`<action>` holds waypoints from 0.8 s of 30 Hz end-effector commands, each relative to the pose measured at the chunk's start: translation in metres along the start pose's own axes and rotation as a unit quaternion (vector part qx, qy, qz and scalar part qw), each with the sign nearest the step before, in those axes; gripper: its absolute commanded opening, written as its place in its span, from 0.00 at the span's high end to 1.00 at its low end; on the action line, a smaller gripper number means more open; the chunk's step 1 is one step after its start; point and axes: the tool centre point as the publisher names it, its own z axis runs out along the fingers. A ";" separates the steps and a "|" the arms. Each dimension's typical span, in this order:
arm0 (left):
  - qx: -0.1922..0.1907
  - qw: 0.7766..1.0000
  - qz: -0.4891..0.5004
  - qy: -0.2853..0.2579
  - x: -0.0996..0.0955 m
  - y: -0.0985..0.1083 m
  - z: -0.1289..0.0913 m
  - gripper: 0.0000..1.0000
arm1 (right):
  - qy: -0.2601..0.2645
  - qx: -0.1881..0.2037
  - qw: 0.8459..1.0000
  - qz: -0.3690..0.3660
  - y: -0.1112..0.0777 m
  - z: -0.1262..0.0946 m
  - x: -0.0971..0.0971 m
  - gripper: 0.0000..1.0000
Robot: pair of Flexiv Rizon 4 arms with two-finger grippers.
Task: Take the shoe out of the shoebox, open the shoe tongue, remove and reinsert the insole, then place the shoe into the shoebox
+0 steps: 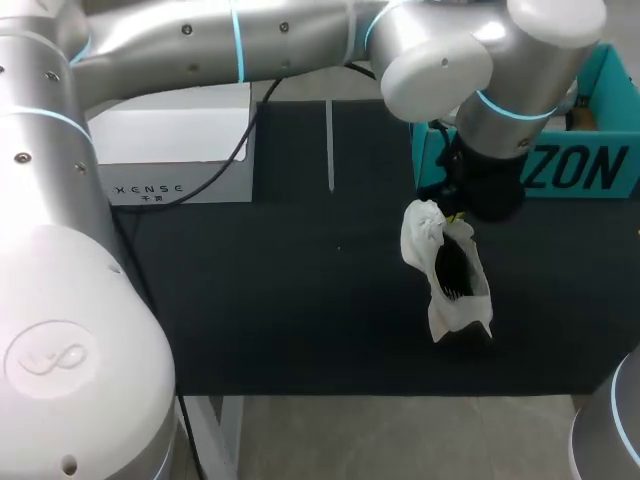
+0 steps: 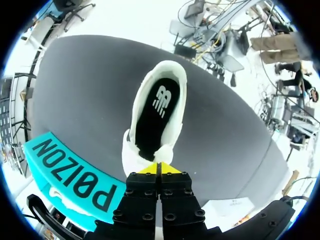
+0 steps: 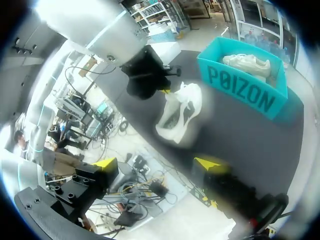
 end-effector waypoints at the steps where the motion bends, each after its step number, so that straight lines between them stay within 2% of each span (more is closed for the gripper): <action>1: 0.011 1.000 0.003 -0.001 -0.002 -0.004 0.017 1.00 | 0.000 0.001 1.000 0.001 0.000 0.000 0.000 0.00; 8: 0.019 1.000 0.006 0.003 -0.001 -0.007 0.026 1.00 | 0.000 0.001 1.000 0.001 0.000 0.000 0.000 0.00; 15: 0.005 1.000 -0.002 0.000 0.001 0.008 0.018 1.00 | 0.000 0.001 1.000 0.001 0.000 0.000 0.000 0.00; 19: -0.005 1.000 0.000 -0.009 -0.007 0.014 0.007 1.00 | 0.000 0.001 1.000 0.001 0.000 0.000 0.000 0.00; 24: -0.007 1.000 0.012 -0.007 -0.024 0.016 0.012 1.00 | 0.000 0.001 1.000 0.001 0.000 0.000 0.000 0.00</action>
